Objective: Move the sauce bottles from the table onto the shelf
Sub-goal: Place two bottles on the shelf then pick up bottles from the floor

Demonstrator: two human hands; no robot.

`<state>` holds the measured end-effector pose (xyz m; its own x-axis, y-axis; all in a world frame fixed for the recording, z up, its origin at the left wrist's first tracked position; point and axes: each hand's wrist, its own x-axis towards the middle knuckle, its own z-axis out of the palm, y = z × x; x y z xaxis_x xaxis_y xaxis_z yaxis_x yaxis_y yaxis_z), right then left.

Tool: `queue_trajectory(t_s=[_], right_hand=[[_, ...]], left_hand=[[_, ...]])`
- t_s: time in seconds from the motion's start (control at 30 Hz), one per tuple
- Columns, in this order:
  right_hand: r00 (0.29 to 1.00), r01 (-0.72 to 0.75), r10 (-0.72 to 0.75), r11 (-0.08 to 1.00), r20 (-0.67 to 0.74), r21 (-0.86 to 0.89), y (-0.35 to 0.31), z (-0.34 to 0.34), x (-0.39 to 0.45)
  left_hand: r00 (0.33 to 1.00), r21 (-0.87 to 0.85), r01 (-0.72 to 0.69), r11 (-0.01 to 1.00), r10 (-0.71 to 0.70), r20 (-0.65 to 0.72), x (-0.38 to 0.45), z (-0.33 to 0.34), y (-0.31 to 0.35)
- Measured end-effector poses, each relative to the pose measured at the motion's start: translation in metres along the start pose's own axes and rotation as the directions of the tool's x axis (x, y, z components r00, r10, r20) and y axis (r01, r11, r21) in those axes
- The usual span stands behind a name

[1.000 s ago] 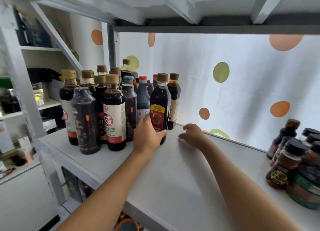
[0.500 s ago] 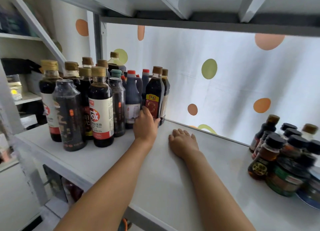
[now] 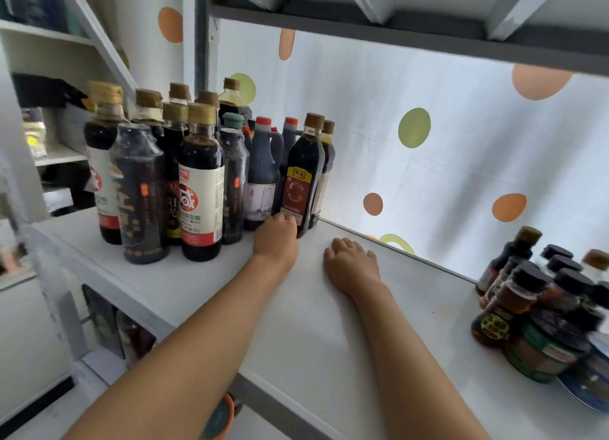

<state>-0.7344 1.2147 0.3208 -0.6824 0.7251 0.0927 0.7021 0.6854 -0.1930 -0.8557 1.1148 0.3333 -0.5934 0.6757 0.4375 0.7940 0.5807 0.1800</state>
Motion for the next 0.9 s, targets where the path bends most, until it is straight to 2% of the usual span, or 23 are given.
queue_trajectory(t_s=[0.03, 0.1, 0.17, 0.27, 0.37, 0.43, 0.5, 0.57, 0.7, 0.8, 0.9], right_hand=[[1.000, 0.001, -0.001, 1.000, 0.007, -0.004, 0.000, -0.002, -0.001], [0.999, -0.013, 0.013, 1.000, 0.052, -0.012, 0.000, -0.005, -0.007], [0.998, -0.045, 0.046, 0.998, 0.048, -0.033, -0.005, -0.006, -0.015], [0.993, -0.087, 0.092, 0.994, 0.078, -0.065, -0.023, -0.012, -0.043], [0.991, 0.000, 0.003, 1.000, 0.137, -0.023, -0.048, -0.007, -0.085], [0.981, 0.092, -0.086, 0.995, 0.175, -0.029, -0.076, -0.005, -0.112], [0.963, 0.165, -0.153, 0.986, 0.221, -0.037, -0.105, 0.000, -0.139], [0.951, 0.209, -0.192, 0.977, 0.243, -0.046, -0.129, 0.002, -0.163], [0.928, 0.356, -0.346, 0.933, 0.136, -0.056, -0.180, 0.011, -0.222], [0.819, 0.573, -0.564, 0.810, 0.106, -0.121, -0.232, 0.046, -0.259], [0.734, 0.679, -0.662, 0.718, 0.152, -0.157, -0.276, 0.094, -0.276]], left_hand=[[0.994, 0.054, -0.092, 0.994, 0.089, 0.056, -0.001, -0.003, 0.002], [0.965, 0.073, -0.193, 0.979, 0.175, 0.196, -0.015, -0.012, 0.004], [0.939, 0.045, -0.223, 0.974, 0.202, 0.278, -0.035, -0.024, -0.004], [0.908, -0.094, -0.221, 0.971, 0.240, 0.344, -0.080, -0.051, -0.030], [0.941, -0.222, -0.174, 0.960, 0.228, 0.250, -0.130, -0.071, -0.061], [0.967, -0.269, -0.181, 0.946, 0.222, 0.129, -0.163, -0.074, -0.082], [0.970, -0.243, -0.229, 0.943, 0.242, 0.021, -0.197, -0.072, -0.102], [0.974, -0.177, -0.226, 0.958, 0.224, -0.031, -0.228, -0.069, -0.123], [0.990, -0.046, -0.139, 0.989, 0.138, -0.031, -0.281, -0.067, -0.170], [1.000, -0.063, -0.029, 0.998, 0.029, 0.006, -0.319, -0.067, -0.214], [0.989, -0.024, 0.124, 0.992, -0.121, 0.090, -0.353, -0.065, -0.252]])
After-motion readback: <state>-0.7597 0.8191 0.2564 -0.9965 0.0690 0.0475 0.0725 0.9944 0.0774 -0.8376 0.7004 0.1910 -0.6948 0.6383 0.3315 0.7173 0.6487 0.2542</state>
